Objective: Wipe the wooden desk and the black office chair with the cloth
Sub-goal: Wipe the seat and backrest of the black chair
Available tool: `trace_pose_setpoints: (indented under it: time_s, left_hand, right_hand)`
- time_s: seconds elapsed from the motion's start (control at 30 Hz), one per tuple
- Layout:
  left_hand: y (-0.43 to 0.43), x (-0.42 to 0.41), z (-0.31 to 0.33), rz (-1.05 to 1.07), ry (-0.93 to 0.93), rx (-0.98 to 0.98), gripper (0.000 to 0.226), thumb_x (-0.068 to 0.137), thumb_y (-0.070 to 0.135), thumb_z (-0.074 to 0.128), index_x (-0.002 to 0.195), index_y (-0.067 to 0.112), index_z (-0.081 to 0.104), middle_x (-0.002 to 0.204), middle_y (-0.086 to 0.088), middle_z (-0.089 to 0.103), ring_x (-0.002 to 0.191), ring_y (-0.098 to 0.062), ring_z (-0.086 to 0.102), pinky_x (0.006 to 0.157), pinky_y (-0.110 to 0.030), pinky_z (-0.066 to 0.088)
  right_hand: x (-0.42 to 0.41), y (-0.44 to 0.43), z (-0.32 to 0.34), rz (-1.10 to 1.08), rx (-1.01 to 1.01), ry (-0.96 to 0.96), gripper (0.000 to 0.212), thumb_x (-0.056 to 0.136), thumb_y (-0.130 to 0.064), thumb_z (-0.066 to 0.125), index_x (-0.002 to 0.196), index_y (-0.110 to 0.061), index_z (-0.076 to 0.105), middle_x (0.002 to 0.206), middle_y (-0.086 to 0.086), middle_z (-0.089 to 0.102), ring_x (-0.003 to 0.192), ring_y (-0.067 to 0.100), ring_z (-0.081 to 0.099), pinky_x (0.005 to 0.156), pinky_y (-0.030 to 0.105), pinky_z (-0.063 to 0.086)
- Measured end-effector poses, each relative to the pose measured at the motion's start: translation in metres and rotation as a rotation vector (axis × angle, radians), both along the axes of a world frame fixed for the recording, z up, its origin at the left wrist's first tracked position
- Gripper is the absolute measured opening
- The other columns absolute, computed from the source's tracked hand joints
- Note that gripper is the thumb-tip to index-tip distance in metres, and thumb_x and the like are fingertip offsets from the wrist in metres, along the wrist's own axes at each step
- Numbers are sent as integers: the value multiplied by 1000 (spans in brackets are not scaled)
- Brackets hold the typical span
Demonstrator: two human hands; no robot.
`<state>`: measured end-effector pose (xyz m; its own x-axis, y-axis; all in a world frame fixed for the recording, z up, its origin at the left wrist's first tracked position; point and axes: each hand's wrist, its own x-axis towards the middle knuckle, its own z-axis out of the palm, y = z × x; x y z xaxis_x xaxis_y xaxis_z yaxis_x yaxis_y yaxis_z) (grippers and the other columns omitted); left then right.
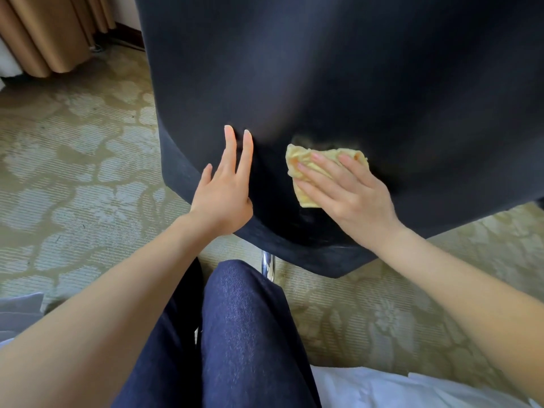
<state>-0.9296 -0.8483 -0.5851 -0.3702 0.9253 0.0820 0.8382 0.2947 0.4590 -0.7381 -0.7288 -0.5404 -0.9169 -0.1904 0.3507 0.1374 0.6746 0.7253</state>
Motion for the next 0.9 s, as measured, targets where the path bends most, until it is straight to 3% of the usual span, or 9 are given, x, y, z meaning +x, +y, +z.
trace_pose_setpoints:
  time_s: [0.1,0.23,0.37,0.47,0.6,0.73,0.9]
  left_hand:
    - [3,-4,-1,28,-37,-1,100,77,0,51,150,18,-15,157,-10,-21,98,-32,47,110,-49,26]
    - [8,-12,1,56,-78,-2,101,76,-2,51,150,17,-16,158,-11,-19,115,-36,47,111,-50,26]
    - [9,-13,7,102,-153,14,100,79,-3,52,151,18,-14,159,-11,-13,125,-42,39,109,-52,28]
    - [2,-3,9,78,-201,66,99,80,-3,54,151,18,-12,159,-9,-15,127,-45,35,106,-50,31]
    - [-10,15,3,-101,-302,68,106,78,-3,57,150,24,-17,158,-4,-22,119,-40,43,102,-49,36]
    - [-6,20,-2,-110,-351,38,106,82,1,59,149,22,-20,156,1,-28,120,-37,45,105,-52,35]
    - [2,33,-3,-81,-357,-10,108,84,4,61,146,21,-26,153,1,-33,125,-38,43,107,-53,33]
  right_hand:
    - [-25,-9,-8,-10,-26,77,32,95,-3,50,116,-19,69,128,-1,61,123,18,54,108,39,35]
    - [-46,-17,-32,-18,-138,95,30,96,-6,47,118,-13,66,130,1,59,123,17,54,105,41,41]
    - [-42,-23,-70,-164,-77,-151,42,97,-27,51,137,-15,50,149,-5,36,137,13,35,115,34,27]
    - [-23,-30,-98,-303,-70,-338,49,96,-35,49,142,-19,42,156,-7,20,142,17,22,117,38,12]
    - [17,-33,-115,-303,-132,-524,43,90,-30,58,131,-18,55,151,-3,31,136,21,29,116,39,17]
    - [78,-19,-112,-255,-81,-720,49,87,-29,66,132,-15,55,149,-1,38,137,18,36,117,37,20]
    - [126,0,-79,-160,-54,-629,39,70,-22,80,108,-15,73,128,-3,60,120,13,56,108,32,36]
